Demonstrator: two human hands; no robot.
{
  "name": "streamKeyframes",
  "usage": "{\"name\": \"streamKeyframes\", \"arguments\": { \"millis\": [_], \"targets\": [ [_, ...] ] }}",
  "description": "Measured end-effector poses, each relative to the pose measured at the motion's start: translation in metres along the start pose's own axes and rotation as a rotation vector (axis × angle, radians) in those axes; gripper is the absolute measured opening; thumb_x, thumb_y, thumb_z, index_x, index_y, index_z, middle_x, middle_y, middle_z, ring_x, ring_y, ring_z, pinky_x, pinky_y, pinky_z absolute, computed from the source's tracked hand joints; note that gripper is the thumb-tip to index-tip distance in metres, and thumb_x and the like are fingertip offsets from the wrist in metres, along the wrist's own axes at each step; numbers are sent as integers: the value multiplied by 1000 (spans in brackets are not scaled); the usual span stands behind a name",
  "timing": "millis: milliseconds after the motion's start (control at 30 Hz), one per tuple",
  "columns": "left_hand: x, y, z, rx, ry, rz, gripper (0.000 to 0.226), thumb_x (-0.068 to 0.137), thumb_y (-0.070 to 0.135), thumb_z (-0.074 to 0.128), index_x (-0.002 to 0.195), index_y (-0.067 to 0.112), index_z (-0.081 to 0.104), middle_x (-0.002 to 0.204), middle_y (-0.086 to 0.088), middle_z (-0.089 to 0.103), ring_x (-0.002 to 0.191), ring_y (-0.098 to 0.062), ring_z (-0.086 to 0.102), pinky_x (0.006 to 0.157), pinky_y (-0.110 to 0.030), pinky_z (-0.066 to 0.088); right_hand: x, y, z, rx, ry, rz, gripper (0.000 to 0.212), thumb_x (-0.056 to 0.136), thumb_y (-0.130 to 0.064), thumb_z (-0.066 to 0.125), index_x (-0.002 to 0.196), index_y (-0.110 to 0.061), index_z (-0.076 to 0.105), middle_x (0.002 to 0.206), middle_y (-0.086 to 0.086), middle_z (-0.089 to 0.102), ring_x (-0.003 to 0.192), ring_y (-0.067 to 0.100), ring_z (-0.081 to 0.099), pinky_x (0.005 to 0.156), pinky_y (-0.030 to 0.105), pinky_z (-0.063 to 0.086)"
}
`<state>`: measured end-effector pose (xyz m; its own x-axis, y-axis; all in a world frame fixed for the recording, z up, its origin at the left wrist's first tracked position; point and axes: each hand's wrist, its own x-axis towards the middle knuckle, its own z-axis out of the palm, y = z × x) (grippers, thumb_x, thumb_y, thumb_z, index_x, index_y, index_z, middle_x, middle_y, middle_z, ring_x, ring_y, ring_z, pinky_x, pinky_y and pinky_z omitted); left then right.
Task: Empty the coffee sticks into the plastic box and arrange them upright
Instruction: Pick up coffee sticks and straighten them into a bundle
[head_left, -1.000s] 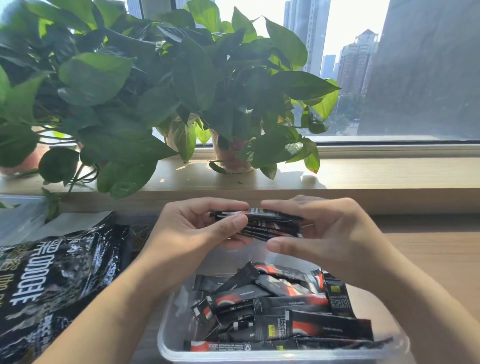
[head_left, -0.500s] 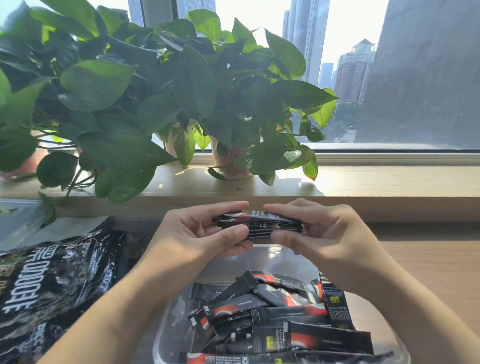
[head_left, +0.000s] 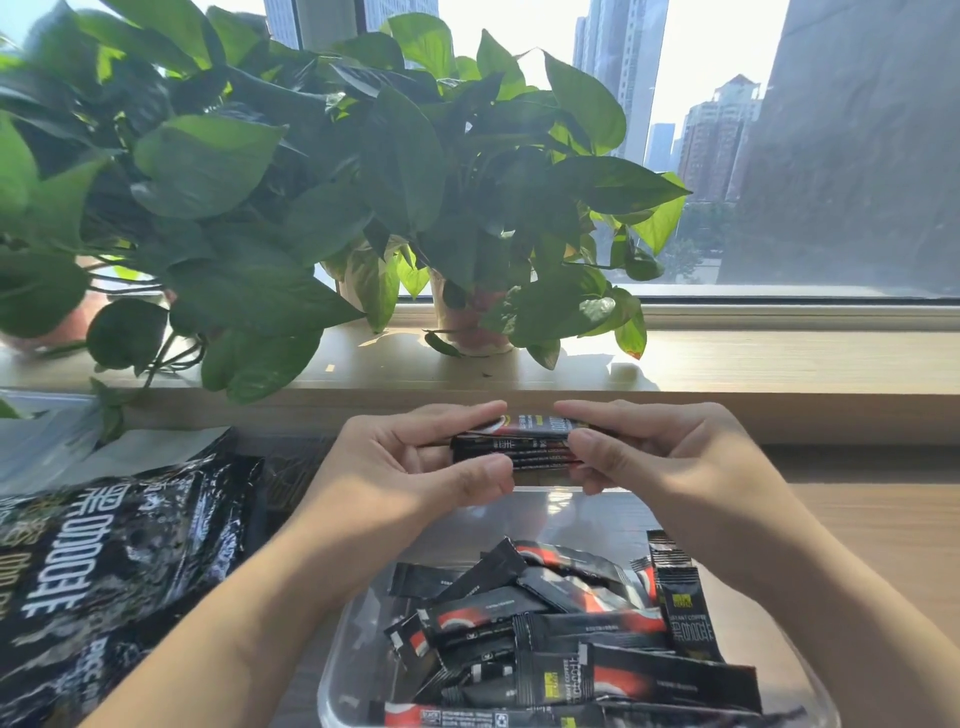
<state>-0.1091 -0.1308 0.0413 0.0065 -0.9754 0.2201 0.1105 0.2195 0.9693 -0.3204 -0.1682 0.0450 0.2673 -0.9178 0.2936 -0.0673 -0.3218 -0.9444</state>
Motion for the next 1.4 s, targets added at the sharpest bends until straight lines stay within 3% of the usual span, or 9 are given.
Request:
{"name": "streamKeyframes", "arguments": {
  "millis": [300, 533, 633, 733, 833, 1000, 1133, 1267, 1400],
  "targets": [
    [2, -4, -2, 1, 14, 48, 25, 67, 3, 75, 91, 8, 80, 87, -14, 78, 75, -20, 76, 68, -19, 59, 1, -4, 1, 118, -16, 112, 28, 73, -25, 73, 96, -12, 82, 94, 8, 80, 91, 23, 77, 83, 24, 60],
    [1, -6, -4, 67, -44, 100, 22, 69, -3, 75, 91, 1, 78, 86, -10, 78, 69, -19, 74, 66, -22, 60, -1, -7, -3, 109, -118, 173, 19, 64, -16, 77, 82, -12, 81, 86, 22, 76, 72, 27, 73, 67, 24, 60],
    [2, -8, -5, 61, -53, 108, 25, 70, -3, 74, 95, -2, 75, 97, -10, 78, 73, -23, 75, 67, -26, 62, -1, -8, -2, 128, -131, 182, 17, 65, -14, 76, 80, -12, 81, 87, 24, 75, 70, 26, 72, 64, 22, 59],
    [2, -9, -5, 56, -67, 119, 28, 69, -3, 75, 98, -4, 75, 108, -7, 76, 78, -24, 75, 70, -29, 62, 0, -6, -3, 130, -132, 186, 17, 67, -13, 75, 84, -9, 79, 84, 21, 75, 68, 24, 71, 62, 22, 58],
    [3, -9, -7, 89, -55, 126, 26, 67, -2, 78, 93, 2, 78, 102, -9, 78, 73, -22, 74, 70, -32, 63, 1, -5, -2, 121, -147, 186, 22, 71, -13, 73, 92, -8, 76, 85, 16, 77, 68, 21, 71, 62, 21, 58],
    [5, -10, -8, 147, -2, 120, 26, 69, 3, 79, 95, 6, 78, 86, -15, 78, 66, -21, 73, 65, -24, 60, 0, -4, -1, 72, -127, 171, 37, 78, -15, 71, 115, -16, 72, 96, 7, 80, 75, 18, 75, 65, 20, 58],
    [5, -10, -8, 129, 7, 122, 26, 67, 4, 80, 93, 8, 79, 88, -14, 78, 67, -21, 73, 66, -27, 61, 0, -5, 1, 92, -109, 165, 45, 75, -16, 72, 121, -21, 69, 102, 1, 80, 80, 17, 76, 66, 21, 59],
    [5, -9, -7, 112, 13, 117, 25, 67, 3, 79, 90, 11, 81, 91, -11, 79, 67, -22, 74, 67, -29, 62, 1, -4, 0, 35, -63, 146, 26, 76, -17, 75, 102, -13, 77, 87, 8, 80, 75, 23, 76, 68, 23, 60],
    [6, -10, -6, 114, 23, 115, 25, 67, 5, 78, 91, 8, 79, 97, -7, 79, 66, -24, 75, 63, -25, 61, 2, -2, 0, 2, -57, 137, 22, 75, -26, 75, 90, -11, 80, 82, 11, 79, 75, 25, 76, 71, 26, 61]
  ]
}}
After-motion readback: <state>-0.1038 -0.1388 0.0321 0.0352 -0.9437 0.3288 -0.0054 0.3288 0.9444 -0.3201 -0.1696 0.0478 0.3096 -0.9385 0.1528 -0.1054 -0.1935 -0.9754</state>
